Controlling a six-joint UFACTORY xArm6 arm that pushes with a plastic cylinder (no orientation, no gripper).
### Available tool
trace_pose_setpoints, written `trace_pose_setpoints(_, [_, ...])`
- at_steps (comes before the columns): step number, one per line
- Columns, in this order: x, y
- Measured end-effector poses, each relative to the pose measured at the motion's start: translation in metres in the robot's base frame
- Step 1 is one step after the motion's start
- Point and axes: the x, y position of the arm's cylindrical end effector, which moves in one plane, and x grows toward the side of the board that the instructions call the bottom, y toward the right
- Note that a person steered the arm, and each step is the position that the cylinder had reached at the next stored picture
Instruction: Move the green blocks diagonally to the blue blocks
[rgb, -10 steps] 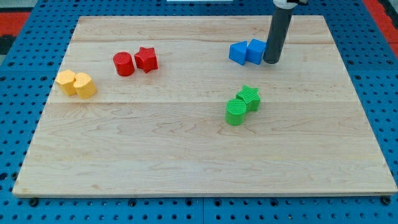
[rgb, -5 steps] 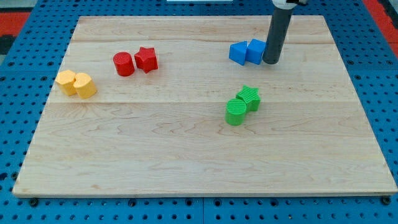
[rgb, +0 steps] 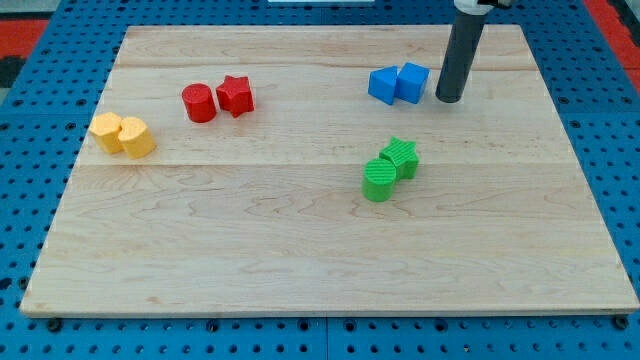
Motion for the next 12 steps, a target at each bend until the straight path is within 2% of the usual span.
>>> trace_pose_setpoints(4, [-0.009, 0.003])
trace_pose_setpoints(7, [0.020, -0.030])
trace_pose_setpoints(9, [0.096, -0.001])
trace_pose_setpoints(12, [0.103, -0.108])
